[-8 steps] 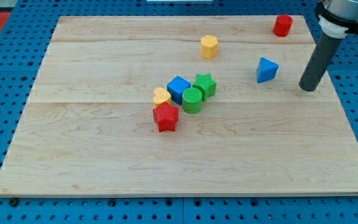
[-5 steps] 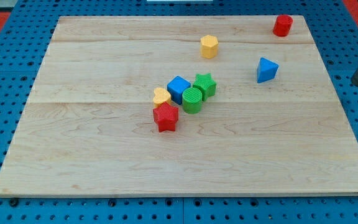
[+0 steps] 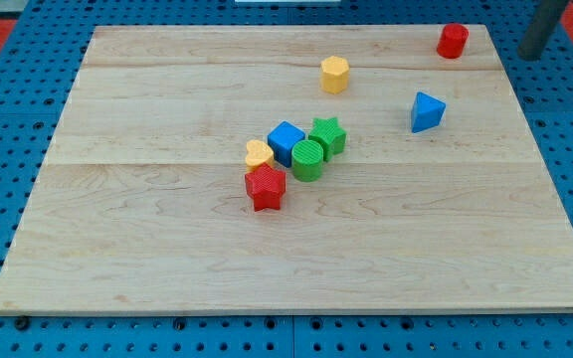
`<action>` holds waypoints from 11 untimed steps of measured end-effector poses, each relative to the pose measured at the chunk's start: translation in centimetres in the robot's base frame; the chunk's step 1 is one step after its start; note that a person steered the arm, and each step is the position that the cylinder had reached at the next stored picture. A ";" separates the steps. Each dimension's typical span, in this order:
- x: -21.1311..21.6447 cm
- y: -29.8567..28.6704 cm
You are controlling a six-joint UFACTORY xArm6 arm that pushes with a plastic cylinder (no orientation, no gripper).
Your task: Move the red circle towards the right centre
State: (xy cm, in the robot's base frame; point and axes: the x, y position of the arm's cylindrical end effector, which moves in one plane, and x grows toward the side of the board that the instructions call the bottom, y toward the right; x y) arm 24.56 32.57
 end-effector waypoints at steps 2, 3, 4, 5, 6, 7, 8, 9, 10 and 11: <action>-1.9 -5.2; -3.8 -5.3; -4.7 -6.4; -2.2 -6.8; 0.9 -9.3; 0.7 -12.0; -1.5 -11.2; -3.7 -13.8; -2.3 -16.2; 1.5 -16.2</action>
State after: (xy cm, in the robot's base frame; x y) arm 26.03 16.42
